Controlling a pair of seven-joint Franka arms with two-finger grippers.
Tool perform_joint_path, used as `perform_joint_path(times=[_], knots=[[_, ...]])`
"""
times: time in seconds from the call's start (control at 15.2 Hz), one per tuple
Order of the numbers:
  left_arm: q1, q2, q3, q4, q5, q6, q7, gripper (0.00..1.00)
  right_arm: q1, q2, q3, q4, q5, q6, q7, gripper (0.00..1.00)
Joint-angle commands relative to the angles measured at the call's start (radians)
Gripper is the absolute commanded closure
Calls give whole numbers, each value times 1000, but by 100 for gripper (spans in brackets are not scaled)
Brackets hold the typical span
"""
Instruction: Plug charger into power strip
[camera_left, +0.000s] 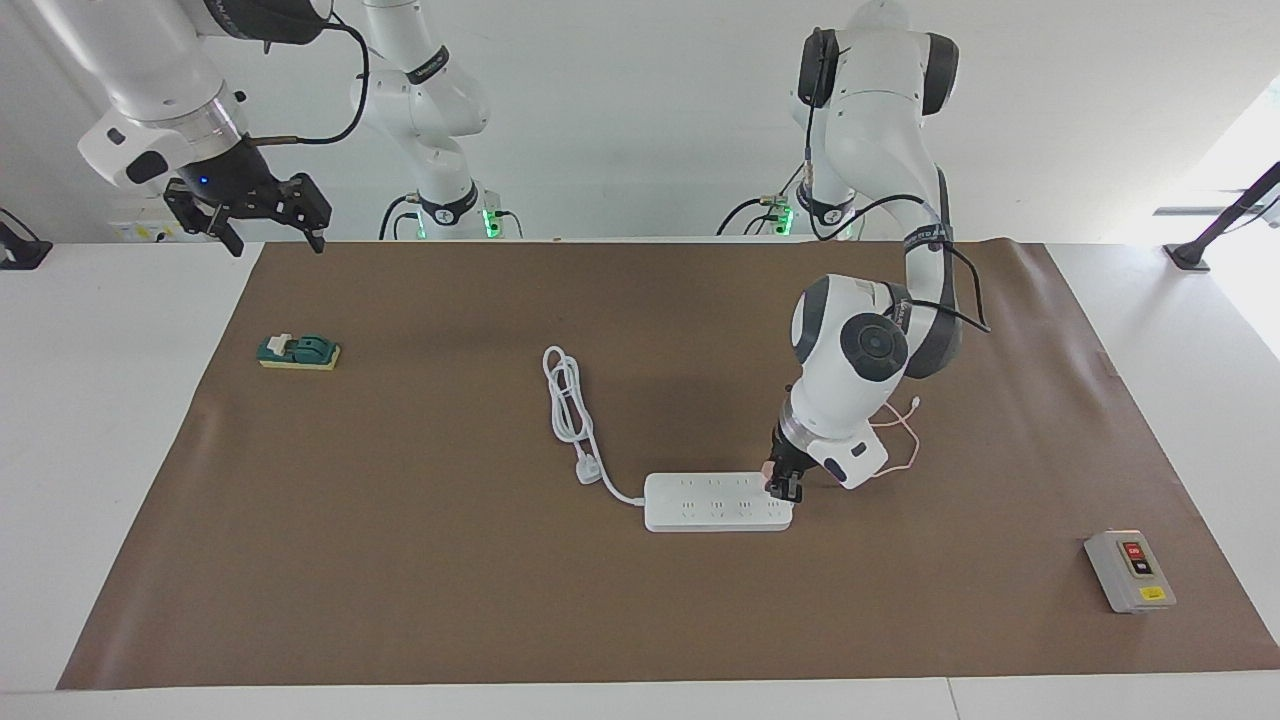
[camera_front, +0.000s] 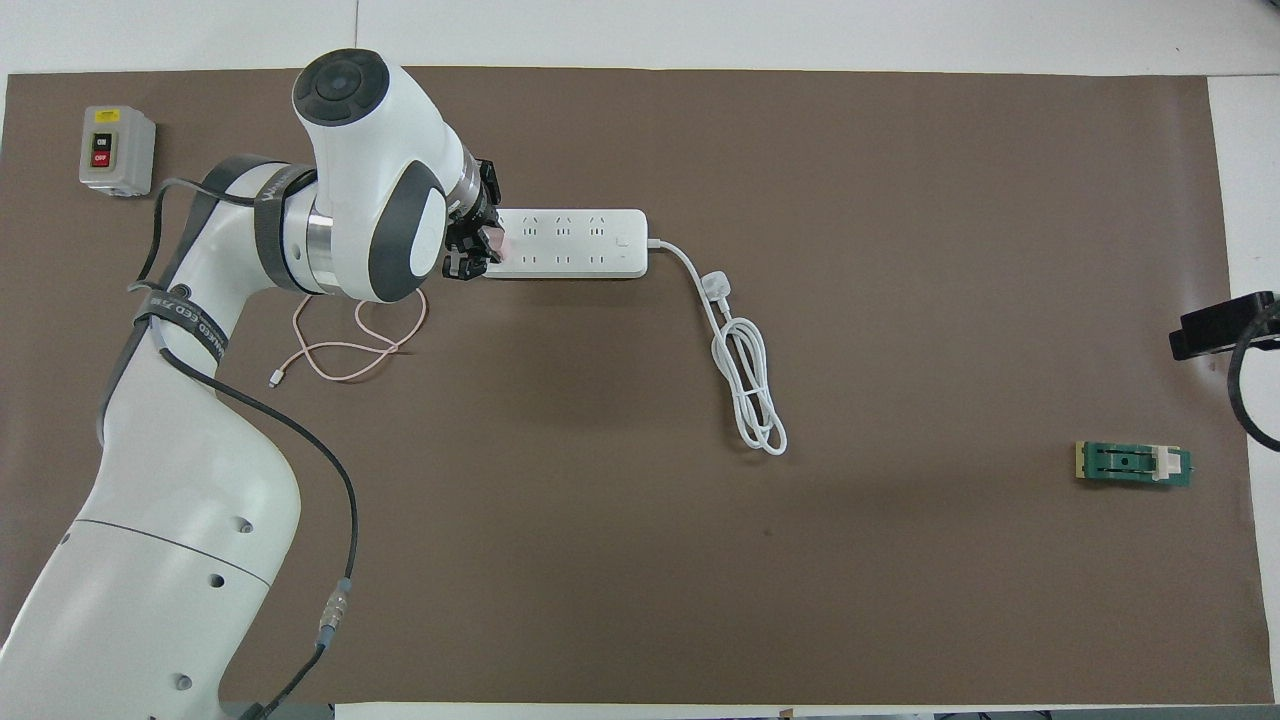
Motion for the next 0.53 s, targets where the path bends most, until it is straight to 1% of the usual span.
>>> perform_joint_path(times=[0.0, 0.46], knots=[[-7, -9, 9, -39, -11, 31, 7, 100, -17, -18, 15, -17, 2, -6, -17, 0], [-10, -17, 9, -64, -11, 28, 7, 100, -18, -18, 15, -17, 2, -6, -17, 0]])
